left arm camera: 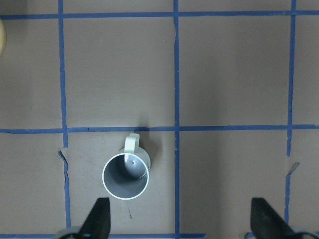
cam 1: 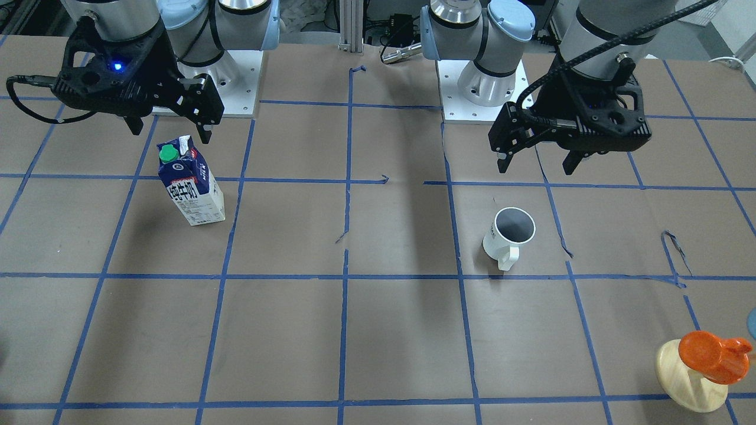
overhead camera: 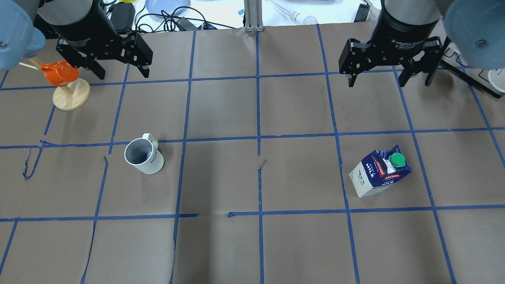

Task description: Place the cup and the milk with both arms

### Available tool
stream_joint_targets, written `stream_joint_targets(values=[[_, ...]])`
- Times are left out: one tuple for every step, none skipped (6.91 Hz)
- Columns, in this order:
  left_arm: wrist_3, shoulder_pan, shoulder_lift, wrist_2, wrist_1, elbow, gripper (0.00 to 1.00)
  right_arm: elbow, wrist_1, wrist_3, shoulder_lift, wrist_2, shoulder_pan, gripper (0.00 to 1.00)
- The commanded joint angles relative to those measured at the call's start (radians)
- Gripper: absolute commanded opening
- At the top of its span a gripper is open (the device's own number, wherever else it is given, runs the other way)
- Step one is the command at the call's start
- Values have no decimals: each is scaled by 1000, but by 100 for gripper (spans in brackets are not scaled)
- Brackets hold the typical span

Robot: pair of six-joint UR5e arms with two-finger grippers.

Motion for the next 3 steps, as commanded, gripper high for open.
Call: stream_joint_targets(values=[[1,0,2,0,-11,1,100,2,1,0,0,0,3,100],[1,0,1,2,-11,1,100,3,1,0,0,0,3,100],[1,2,2,3,-11,1,100,3,1,-2,0,0,0,100]])
